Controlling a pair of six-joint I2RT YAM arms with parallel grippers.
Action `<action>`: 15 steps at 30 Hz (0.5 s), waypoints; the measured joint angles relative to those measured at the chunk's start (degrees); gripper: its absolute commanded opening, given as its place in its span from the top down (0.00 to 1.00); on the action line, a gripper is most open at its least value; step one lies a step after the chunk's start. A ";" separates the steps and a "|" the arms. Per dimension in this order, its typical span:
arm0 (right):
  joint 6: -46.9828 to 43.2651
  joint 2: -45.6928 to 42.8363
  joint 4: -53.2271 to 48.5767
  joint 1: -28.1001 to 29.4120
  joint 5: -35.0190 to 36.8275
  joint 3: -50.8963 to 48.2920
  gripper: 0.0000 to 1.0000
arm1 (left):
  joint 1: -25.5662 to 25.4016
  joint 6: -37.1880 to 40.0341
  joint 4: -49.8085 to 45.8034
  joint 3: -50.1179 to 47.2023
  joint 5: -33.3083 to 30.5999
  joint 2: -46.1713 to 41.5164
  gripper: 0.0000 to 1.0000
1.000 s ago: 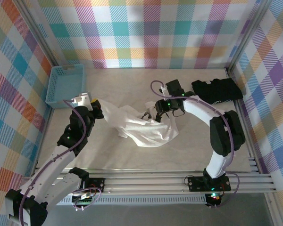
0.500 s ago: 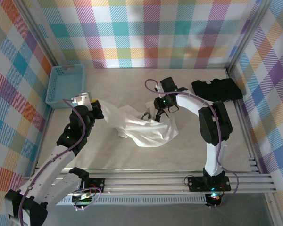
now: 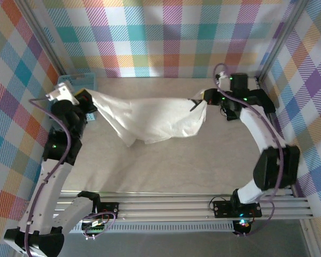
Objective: Fold the inside-out t-shirt
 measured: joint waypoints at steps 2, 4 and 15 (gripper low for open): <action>0.87 -5.49 0.90 -0.07 -0.98 -0.76 1.00 | 0.92 -0.11 -1.38 4.79 0.74 0.83 1.00; 1.60 -10.25 1.86 0.00 -1.84 -1.79 0.99 | 1.64 -0.04 -2.73 8.37 1.49 1.33 1.00; 5.90 -17.46 2.56 0.59 -8.24 -16.79 0.97 | 3.43 2.93 -10.01 8.68 3.98 3.50 1.00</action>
